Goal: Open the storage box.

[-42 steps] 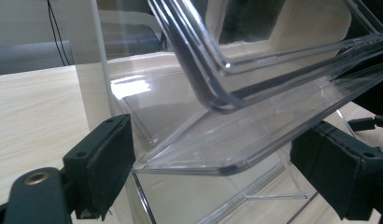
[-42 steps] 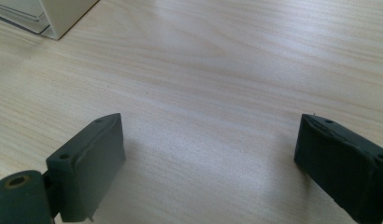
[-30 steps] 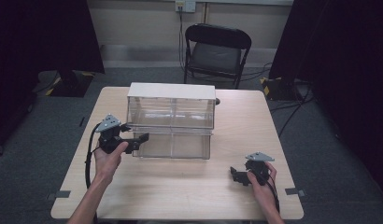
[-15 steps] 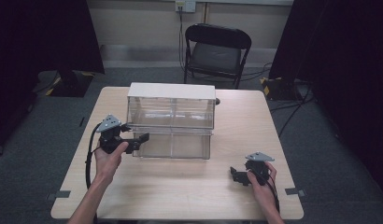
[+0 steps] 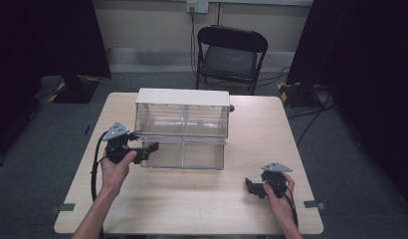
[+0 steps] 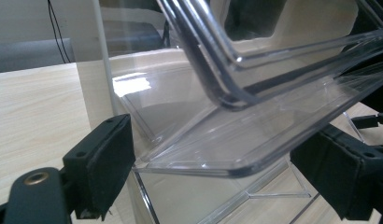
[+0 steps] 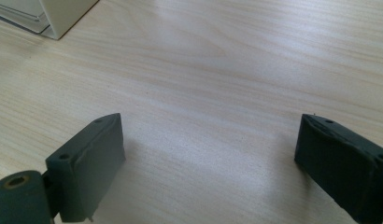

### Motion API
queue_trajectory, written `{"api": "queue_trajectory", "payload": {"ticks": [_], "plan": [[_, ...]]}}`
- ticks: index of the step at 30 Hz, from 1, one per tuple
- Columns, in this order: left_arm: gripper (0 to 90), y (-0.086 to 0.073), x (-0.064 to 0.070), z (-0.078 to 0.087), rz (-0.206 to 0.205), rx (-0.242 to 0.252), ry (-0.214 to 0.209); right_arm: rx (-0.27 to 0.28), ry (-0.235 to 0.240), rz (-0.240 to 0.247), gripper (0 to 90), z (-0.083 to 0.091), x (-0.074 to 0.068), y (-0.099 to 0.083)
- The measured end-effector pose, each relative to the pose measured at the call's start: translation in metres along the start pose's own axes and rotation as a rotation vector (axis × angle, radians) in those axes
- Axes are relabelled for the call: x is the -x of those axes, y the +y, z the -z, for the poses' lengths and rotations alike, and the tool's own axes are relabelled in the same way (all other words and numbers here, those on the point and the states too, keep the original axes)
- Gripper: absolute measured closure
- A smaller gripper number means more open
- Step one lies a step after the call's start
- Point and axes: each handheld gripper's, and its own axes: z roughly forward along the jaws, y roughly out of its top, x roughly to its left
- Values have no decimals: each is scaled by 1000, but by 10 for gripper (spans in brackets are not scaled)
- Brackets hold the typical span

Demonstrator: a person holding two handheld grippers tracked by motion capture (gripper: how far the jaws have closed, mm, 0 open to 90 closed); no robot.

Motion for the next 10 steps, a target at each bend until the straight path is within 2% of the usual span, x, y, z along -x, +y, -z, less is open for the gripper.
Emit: {"api": "queue_trajectory", "payload": {"ticks": [10], "plan": [[138, 0, 0, 0, -7, -4, 5, 0, 0, 0, 77, 0, 0, 0]]}}
